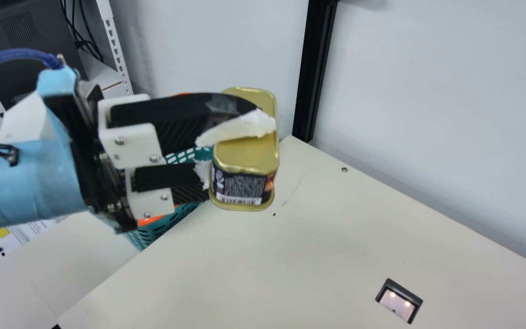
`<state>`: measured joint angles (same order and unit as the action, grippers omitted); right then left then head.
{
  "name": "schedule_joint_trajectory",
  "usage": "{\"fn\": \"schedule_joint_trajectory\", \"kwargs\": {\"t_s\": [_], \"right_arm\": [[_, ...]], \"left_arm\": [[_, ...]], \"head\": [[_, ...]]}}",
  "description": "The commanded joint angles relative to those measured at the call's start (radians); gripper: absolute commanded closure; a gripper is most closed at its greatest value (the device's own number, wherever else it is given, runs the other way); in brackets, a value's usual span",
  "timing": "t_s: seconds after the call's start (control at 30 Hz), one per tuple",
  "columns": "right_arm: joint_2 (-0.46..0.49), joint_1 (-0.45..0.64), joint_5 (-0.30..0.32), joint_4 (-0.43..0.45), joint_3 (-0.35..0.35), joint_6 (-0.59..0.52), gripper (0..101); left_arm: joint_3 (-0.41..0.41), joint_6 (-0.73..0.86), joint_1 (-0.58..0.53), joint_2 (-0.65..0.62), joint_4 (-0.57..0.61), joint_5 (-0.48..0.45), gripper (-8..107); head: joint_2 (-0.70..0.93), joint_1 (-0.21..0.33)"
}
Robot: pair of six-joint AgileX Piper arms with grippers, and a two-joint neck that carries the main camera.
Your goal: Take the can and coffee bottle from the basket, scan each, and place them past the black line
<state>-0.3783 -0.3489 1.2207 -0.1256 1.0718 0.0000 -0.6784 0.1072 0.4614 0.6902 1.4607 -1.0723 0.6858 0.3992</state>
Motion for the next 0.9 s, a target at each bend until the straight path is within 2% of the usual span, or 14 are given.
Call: {"fn": "schedule_joint_trajectory", "kwargs": {"t_s": [0.0, 0.1, 0.27, 0.43, 0.63, 0.87], "right_arm": [[0.0, 0.0, 0.0, 0.0, 0.0, 0.0, 0], [0.0, 0.0, 0.0, 0.0, 0.0, 0.0, 0], [0.0, 0.0, 0.0, 0.0, 0.0, 0.0, 0], [0.0, 0.0, 0.0, 0.0, 0.0, 0.0, 0], [0.0, 0.0, 0.0, 0.0, 0.0, 0.0, 0], [0.0, 0.0, 0.0, 0.0, 0.0, 0.0, 0]], "left_arm": [[0.0, 0.0, 0.0, 0.0, 0.0, 0.0, 89], [0.0, 0.129, -0.024, 0.005, -0.035, 0.02, 89], [-0.006, 0.218, -0.026, 0.002, -0.051, 0.02, 89], [-0.058, 0.306, -0.057, 0.006, -0.173, 0.053, 89], [-0.139, 0.434, -0.16, 0.05, -0.299, 0.169, 89], [-0.197, 0.537, -0.324, 0.118, -0.396, 0.347, 89]], "head": [[0.019, 0.037], [0.019, 0.037], [0.019, 0.037], [0.019, 0.037], [-0.029, 0.026], [-0.279, -0.012]]}}
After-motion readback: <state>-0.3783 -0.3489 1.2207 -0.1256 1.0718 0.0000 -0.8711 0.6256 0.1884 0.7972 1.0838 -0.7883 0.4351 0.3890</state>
